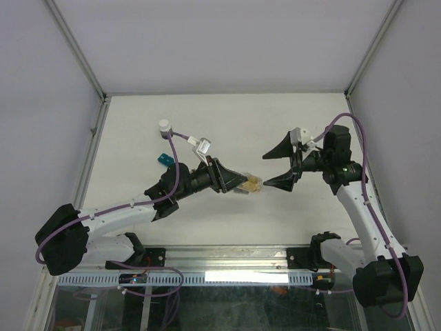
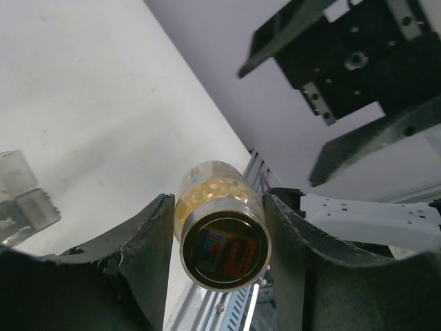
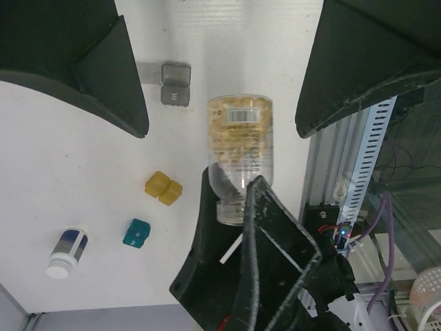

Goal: Sort the pills into containers

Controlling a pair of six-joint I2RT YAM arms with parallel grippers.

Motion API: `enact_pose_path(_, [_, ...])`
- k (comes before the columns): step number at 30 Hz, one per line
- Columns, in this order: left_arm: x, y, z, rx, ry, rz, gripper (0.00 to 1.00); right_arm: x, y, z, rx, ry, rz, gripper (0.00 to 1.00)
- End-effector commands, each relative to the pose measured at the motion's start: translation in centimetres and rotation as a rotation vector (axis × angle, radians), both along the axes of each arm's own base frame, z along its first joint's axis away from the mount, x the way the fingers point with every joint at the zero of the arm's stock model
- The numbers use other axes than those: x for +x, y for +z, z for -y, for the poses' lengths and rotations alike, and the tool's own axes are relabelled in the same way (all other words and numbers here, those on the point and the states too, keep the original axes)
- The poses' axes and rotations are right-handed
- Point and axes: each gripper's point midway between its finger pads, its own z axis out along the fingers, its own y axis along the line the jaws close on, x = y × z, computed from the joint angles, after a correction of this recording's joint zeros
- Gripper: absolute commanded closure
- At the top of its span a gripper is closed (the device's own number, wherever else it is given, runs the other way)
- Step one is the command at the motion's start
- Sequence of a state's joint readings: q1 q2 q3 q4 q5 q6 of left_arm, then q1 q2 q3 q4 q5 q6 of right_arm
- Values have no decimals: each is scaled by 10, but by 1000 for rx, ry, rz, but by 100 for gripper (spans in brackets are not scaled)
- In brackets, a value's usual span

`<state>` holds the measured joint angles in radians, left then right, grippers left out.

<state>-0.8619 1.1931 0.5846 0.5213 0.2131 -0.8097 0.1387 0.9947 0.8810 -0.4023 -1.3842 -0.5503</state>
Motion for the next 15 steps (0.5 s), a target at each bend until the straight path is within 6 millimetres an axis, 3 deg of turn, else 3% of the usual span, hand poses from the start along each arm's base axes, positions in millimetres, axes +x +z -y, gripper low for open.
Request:
enact_pose_path(1, [4, 55, 7, -187, 131, 84, 100, 4, 10, -2, 5, -21, 121, 10])
enact_pose_path(15, [4, 59, 34, -190, 243, -8, 100, -7, -24, -18, -46, 15, 150, 15])
